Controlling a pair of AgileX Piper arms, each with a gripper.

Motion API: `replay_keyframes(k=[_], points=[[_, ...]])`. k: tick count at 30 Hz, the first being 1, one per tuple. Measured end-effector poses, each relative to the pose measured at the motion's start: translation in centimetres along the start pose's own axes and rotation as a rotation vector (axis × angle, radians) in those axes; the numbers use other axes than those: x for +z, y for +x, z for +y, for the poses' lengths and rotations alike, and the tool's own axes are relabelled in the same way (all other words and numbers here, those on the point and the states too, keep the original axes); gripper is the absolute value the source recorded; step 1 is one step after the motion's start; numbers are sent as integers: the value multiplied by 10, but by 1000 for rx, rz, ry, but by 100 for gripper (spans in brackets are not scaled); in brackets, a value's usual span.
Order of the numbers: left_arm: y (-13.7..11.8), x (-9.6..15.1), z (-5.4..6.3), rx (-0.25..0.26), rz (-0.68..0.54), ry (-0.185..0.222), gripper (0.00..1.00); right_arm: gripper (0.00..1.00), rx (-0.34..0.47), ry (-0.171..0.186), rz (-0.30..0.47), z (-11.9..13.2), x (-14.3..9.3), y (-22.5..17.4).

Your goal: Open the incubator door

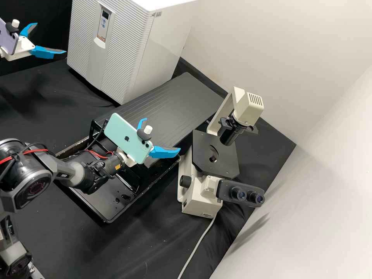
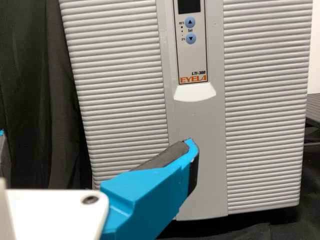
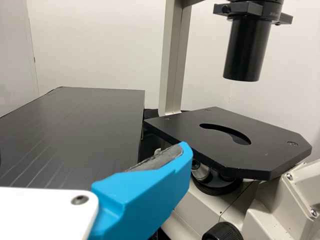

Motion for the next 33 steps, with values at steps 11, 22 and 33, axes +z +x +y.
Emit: replay_keyframes(k=[11,22,33], points=[[0,0,-1,-3,-3,4,100,100,0,0,0,0,0,0],[42,-20,-10,-21,-36,-65,100,100,0,0,0,0,0,0],[85,-46,-11,10,-51,-100,100,100,0,0,0,0,0,0]])
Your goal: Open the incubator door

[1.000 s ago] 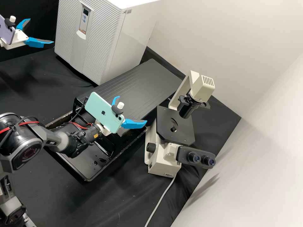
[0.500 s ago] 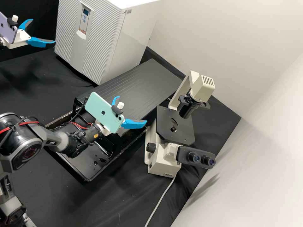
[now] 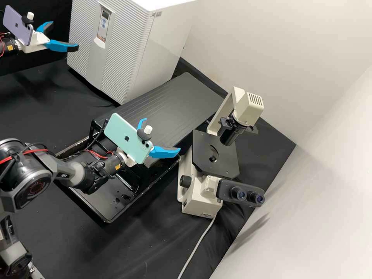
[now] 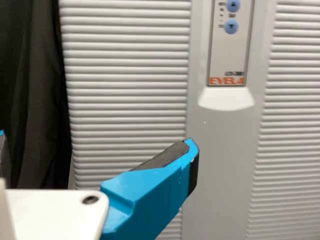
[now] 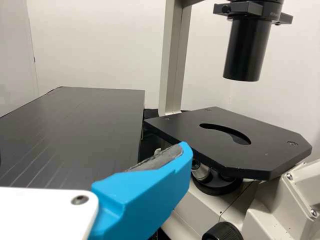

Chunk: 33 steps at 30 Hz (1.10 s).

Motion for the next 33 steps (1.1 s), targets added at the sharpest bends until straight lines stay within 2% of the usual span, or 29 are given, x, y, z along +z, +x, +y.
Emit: replay_keyframes(k=[10,14,16,20,22,27,33], points=[[9,-17,11,27,3,14,100,100,0,0,0,0,0,0],[12,-24,4,-1,-29,15,100,100,0,0,0,0,0,0],[15,-24,-1,-19,-85,25,100,100,0,0,0,0,0,0],[20,-24,-6,-15,-208,85,100,100,0,0,0,0,0,0],[21,-26,-8,0,-249,99,100,100,-1,-1,1,0,0,0],[20,-41,-20,14,-250,79,100,100,-1,-1,1,0,0,0],[14,-66,-35,-34,-214,76,100,100,-1,-1,1,0,0,0]])
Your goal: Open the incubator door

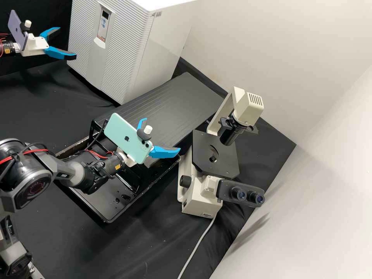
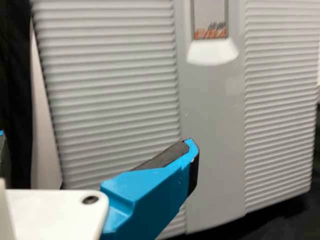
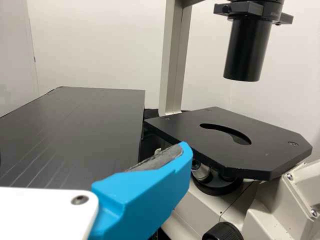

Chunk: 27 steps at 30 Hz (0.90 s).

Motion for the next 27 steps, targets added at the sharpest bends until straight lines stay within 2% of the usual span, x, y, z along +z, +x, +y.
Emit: replay_keyframes(k=[9,16,24,27], points=[[-18,-27,-11,-27,73,-21,100,100,-1,-1,1,0,0,0],[-21,-31,-11,-28,83,-19,100,100,-1,-1,1,0,0,0],[-26,-41,-4,-10,107,-6,100,100,-1,-1,1,0,0,0],[-26,-39,5,6,102,8,100,100,-1,-1,1,0,0,0]])
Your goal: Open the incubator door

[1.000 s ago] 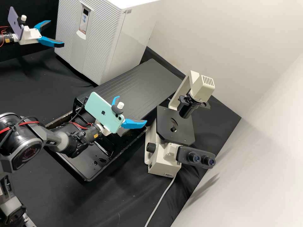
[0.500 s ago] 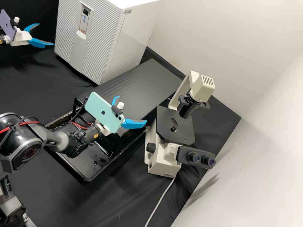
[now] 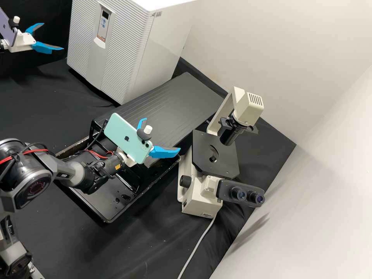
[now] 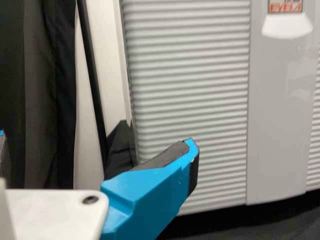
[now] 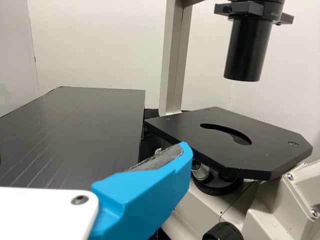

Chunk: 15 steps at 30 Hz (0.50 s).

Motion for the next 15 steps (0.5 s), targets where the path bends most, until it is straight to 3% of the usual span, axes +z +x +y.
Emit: replay_keyframes(k=[7,15], points=[[9,1,30,88,-33,37,100,100,0,0,0,0,0,0],[24,-5,54,163,-56,76,100,100,0,0,0,0,0,0]])
